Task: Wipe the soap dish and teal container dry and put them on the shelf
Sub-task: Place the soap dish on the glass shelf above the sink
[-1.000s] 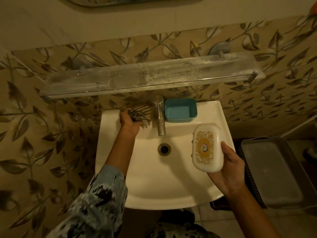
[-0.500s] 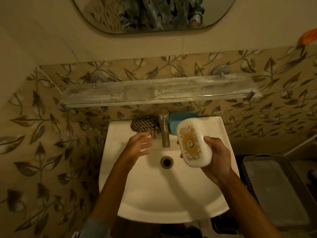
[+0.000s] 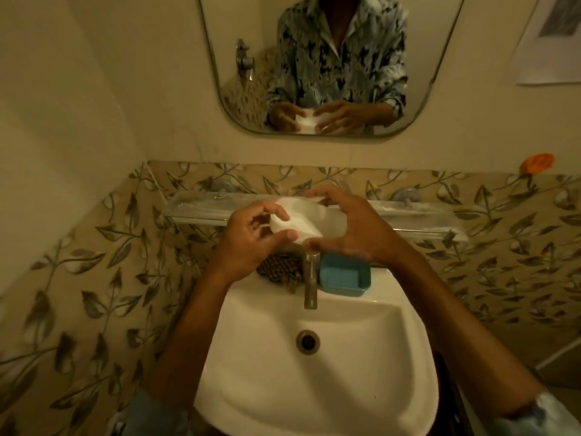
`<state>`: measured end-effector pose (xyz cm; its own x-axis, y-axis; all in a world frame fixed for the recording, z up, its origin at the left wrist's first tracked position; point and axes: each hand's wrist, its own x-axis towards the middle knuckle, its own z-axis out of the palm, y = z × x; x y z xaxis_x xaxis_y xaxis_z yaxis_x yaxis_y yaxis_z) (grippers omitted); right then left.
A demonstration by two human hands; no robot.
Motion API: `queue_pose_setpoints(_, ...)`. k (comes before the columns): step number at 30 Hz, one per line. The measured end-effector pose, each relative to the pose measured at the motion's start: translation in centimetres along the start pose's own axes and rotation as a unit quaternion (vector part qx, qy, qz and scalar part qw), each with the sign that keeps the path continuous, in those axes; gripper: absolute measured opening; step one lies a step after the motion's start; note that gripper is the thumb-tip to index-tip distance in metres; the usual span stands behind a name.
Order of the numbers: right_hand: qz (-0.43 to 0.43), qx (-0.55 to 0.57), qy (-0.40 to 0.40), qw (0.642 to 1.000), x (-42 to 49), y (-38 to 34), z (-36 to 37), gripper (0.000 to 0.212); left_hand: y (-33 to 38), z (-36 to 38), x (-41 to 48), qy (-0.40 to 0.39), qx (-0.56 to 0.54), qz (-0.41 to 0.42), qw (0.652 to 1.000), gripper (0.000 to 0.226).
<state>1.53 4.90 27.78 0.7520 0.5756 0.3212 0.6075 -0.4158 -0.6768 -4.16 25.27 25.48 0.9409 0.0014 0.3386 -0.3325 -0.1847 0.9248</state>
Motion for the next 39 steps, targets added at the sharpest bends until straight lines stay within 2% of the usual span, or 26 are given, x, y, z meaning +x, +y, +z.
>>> queue_pose_setpoints(2,-0.001,-0.018,0.051,0.999,1.4,0.1,-0.6,0.066,-0.2,-1.3,1.3,0.053,0.057,0.003,0.997,0.022)
queue_pose_setpoints(4,0.015,0.011,0.099,0.995,2.4,0.6,-0.8,0.064,-0.5,-2.5,2.6,0.093,0.112,0.010,0.989,0.021)
queue_pose_setpoints(7,0.048,0.046,0.138,0.988,3.5,1.3,-0.5,0.055,-0.8,-3.6,4.2,0.100,0.128,0.014,0.987,0.020)
queue_pose_setpoints(11,0.070,0.042,0.123,0.989,4.3,2.3,0.1,0.055,-1.9,-4.4,5.7,0.088,0.143,-0.008,0.986,0.019)
queue_pose_setpoints(19,0.082,-0.034,0.074,0.993,5.5,4.3,2.3,0.044,-3.9,-5.2,6.7,0.074,0.260,-0.019,0.963,0.023)
queue_pose_setpoints(29,0.119,-0.062,0.040,0.990,5.7,6.1,3.8,0.046,-4.5,-5.2,6.5,0.041,0.317,-0.061,0.946,0.031)
queue_pose_setpoints(36,0.104,-0.073,0.037,0.991,5.4,6.8,3.4,0.043,-5.0,-4.5,5.9,0.028,0.337,-0.078,0.938,0.028)
queue_pose_setpoints(39,0.095,-0.076,0.035,0.992,4.8,6.1,3.2,0.048,-4.7,-4.4,5.8,0.030,0.341,-0.080,0.936,0.036)
